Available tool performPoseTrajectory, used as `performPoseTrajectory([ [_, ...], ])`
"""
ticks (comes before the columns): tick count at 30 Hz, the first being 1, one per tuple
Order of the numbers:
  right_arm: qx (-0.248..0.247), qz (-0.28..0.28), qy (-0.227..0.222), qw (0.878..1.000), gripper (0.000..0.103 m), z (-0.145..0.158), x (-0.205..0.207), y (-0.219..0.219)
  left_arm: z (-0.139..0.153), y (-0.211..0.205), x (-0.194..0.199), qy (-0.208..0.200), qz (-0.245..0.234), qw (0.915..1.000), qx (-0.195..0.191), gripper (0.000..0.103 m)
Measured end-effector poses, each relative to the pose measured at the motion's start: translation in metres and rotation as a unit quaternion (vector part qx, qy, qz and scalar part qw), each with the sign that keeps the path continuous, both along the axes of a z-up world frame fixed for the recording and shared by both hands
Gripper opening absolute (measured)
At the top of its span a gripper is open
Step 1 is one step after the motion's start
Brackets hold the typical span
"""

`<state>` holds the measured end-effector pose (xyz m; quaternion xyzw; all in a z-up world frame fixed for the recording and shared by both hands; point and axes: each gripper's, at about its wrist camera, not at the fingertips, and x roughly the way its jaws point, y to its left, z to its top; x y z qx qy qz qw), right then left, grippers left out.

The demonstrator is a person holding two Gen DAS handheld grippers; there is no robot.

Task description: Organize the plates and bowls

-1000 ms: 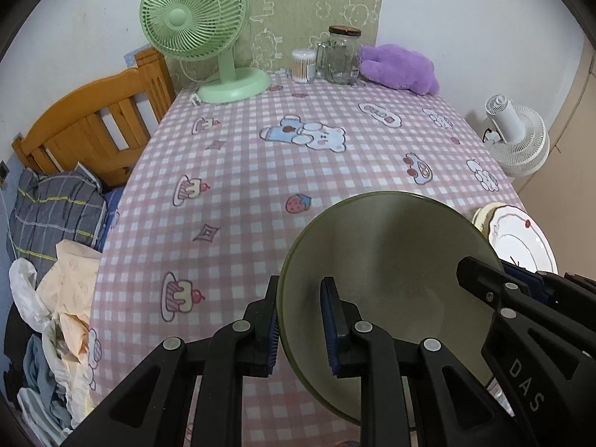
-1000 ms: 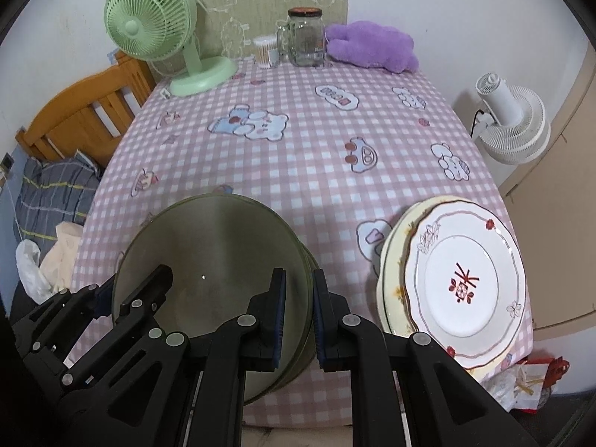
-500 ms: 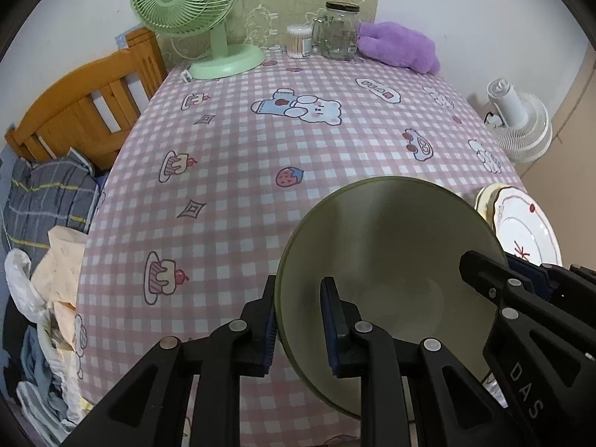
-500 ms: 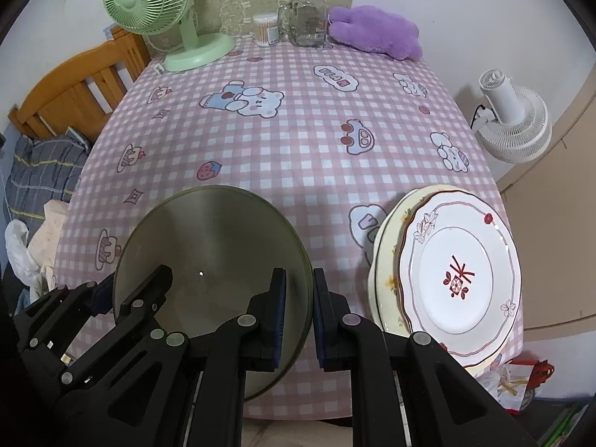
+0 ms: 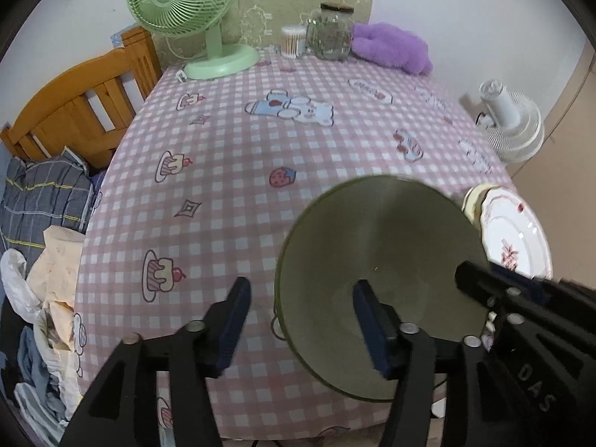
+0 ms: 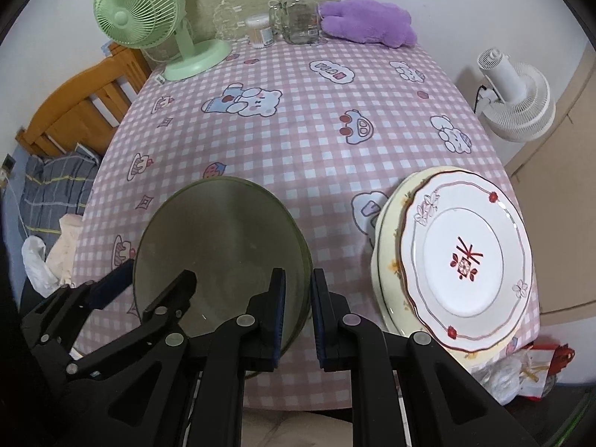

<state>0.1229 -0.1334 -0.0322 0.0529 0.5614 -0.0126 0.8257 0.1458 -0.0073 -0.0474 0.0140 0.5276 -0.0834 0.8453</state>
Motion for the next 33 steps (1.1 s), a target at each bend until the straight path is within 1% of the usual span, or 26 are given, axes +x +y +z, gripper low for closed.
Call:
performPoseTrajectory([
  [2,0.004,-0.002,0.004,1.0,0.017,0.002,-0.001,-0.001,0.006,0.004,0.001,-0.007,0.007,0.9999,-0.006,0.07],
  [5,0.012,0.002,0.005,1.0,0.018,0.003,0.0,-0.003,0.012,0.011,0.003,-0.019,0.026,0.9993,-0.018,0.077],
  [7,0.015,0.006,0.004,1.0,0.02,0.004,0.002,-0.004,0.013,0.011,0.005,-0.02,0.029,0.9993,-0.014,0.078],
  [10,0.013,-0.004,0.005,1.0,0.029,0.006,0.007,-0.011,0.011,0.007,0.008,-0.012,0.029,0.9995,-0.01,0.078],
  [13,0.026,-0.004,0.001,1.0,0.029,0.007,0.014,-0.019,0.009,0.001,0.011,-0.009,0.031,0.9995,-0.002,0.079],
  [16,0.053,0.006,0.003,0.999,0.031,0.003,0.022,-0.025,0.003,-0.002,0.017,0.005,0.043,0.9991,0.006,0.078],
  [18,0.062,0.013,0.01,0.998,0.036,0.0,0.026,-0.027,0.0,-0.002,0.019,0.017,0.045,0.9988,0.005,0.08],
  [19,0.068,0.017,0.011,0.997,0.044,-0.002,0.029,-0.028,-0.001,-0.002,0.019,0.02,0.048,0.9986,0.006,0.082],
  [20,0.073,0.019,0.01,0.997,0.056,-0.002,0.031,-0.03,-0.002,-0.003,0.02,0.021,0.05,0.9985,0.009,0.083],
  [21,0.079,0.021,0.008,0.997,0.06,-0.003,0.033,-0.031,-0.003,-0.003,0.02,0.022,0.052,0.9984,0.01,0.083],
  [22,0.084,0.024,0.003,0.996,0.062,-0.004,0.034,-0.033,-0.005,-0.005,0.021,0.024,0.053,0.9982,0.014,0.083],
  [24,0.09,0.029,0.006,0.996,0.062,-0.008,0.04,-0.035,-0.007,-0.007,0.022,0.029,0.055,0.9979,0.02,0.084],
  [27,0.109,0.038,0.024,0.993,0.062,-0.022,0.046,-0.036,-0.013,-0.012,0.021,0.041,0.059,0.9972,0.021,0.086],
  [30,0.124,0.047,0.037,0.99,0.062,-0.033,0.05,-0.036,-0.018,-0.017,0.018,0.048,0.054,0.9971,0.022,0.09],
  [33,0.123,0.062,0.046,0.989,0.062,-0.044,0.052,-0.031,-0.022,-0.018,0.018,0.054,0.065,0.9961,0.024,0.091],
])
